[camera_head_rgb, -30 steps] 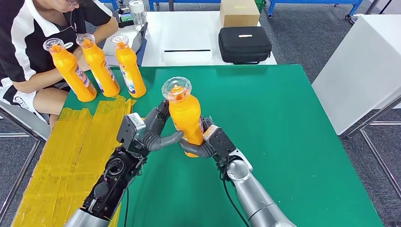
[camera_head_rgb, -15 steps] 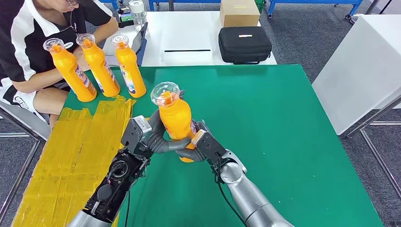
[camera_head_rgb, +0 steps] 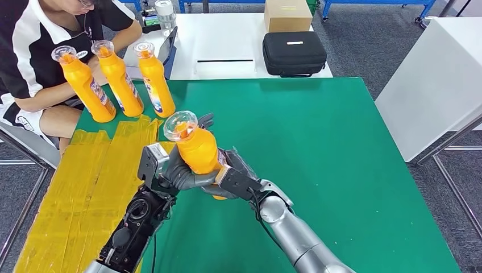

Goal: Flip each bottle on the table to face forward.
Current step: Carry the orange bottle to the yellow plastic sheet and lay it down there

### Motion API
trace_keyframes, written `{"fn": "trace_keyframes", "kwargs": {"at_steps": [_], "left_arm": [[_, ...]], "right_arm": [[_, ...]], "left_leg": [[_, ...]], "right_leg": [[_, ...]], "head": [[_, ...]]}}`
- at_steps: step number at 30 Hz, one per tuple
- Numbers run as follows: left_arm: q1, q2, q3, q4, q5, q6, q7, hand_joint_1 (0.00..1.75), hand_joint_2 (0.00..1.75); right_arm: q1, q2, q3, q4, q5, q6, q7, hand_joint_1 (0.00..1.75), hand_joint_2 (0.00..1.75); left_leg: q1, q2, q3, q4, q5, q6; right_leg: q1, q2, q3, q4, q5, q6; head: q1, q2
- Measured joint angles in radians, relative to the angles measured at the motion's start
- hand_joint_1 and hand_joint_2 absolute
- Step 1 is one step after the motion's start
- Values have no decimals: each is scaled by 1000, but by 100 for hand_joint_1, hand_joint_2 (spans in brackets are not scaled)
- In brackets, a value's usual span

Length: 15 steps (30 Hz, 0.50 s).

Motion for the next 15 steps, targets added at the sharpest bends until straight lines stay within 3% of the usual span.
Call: {"fn": "trace_keyframes", "kwargs": {"at_steps": [15], "left_arm": [[14,0,27,-15,176,-26,61,175,175]], "right_arm": [[13,-10,13,-40,18,-4,21,175,175]], "left_leg": [[0,0,0,0,0,0]], "right_leg": [[0,0,0,0,0,0]], "head": [[0,0]]}}
